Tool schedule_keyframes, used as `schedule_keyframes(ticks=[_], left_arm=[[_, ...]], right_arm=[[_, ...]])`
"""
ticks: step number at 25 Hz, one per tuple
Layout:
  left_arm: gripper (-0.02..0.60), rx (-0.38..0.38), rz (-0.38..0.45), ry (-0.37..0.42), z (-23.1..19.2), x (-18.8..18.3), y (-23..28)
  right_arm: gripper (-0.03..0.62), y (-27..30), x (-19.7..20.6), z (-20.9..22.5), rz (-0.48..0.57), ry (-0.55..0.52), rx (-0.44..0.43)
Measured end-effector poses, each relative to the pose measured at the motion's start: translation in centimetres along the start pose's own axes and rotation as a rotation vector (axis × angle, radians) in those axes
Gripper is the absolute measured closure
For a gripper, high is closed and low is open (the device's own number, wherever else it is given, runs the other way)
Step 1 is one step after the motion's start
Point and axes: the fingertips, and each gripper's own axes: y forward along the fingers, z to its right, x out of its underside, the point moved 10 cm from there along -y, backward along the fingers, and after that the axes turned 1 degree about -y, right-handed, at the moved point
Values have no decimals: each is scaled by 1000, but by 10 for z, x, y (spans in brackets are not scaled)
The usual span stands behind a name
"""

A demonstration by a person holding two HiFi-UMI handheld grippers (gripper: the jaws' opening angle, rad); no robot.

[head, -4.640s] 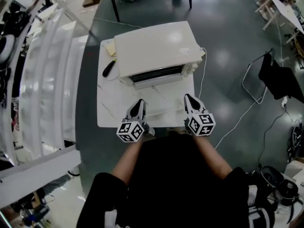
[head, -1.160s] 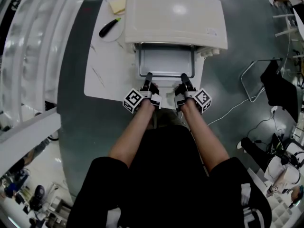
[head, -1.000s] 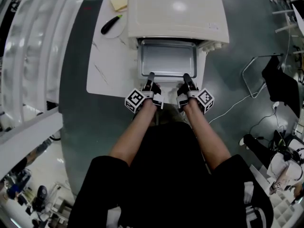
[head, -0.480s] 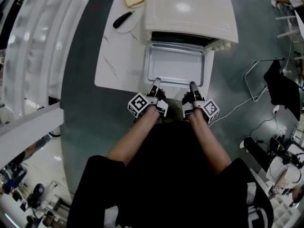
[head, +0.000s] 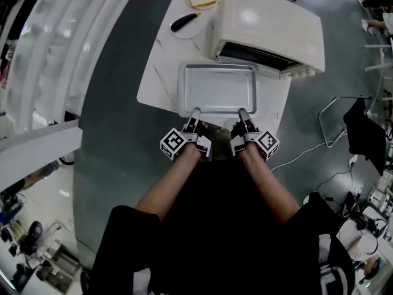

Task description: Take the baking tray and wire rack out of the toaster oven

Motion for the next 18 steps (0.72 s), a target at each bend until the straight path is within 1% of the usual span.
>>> schedule_keyframes(ticks=[3, 5, 9, 11, 13, 15, 18], left_arm=[[499, 6, 57, -3, -1, -23, -17], [499, -9, 91, 1, -3, -39, -29], [499, 7, 169, -50, -8, -69, -46], [499, 1, 200, -45, -12, -86, -54], [499, -2, 226, -48, -15, -99, -59], [499, -5, 247, -59, -17, -108, -61], [499, -12, 259, -63, -19, -122, -61]], right_arm=[[503, 16, 25, -5, -47, -4, -3], [502, 27, 42, -9, -81, -4, -8], [500, 52, 71, -14, -153, -35, 6], [500, 66, 86, -18, -182, -45, 0], [500, 79, 98, -22, -197, -43, -5], [500, 88, 106, -25, -206, -44, 8], [500, 101, 117, -26, -213, -38, 3]])
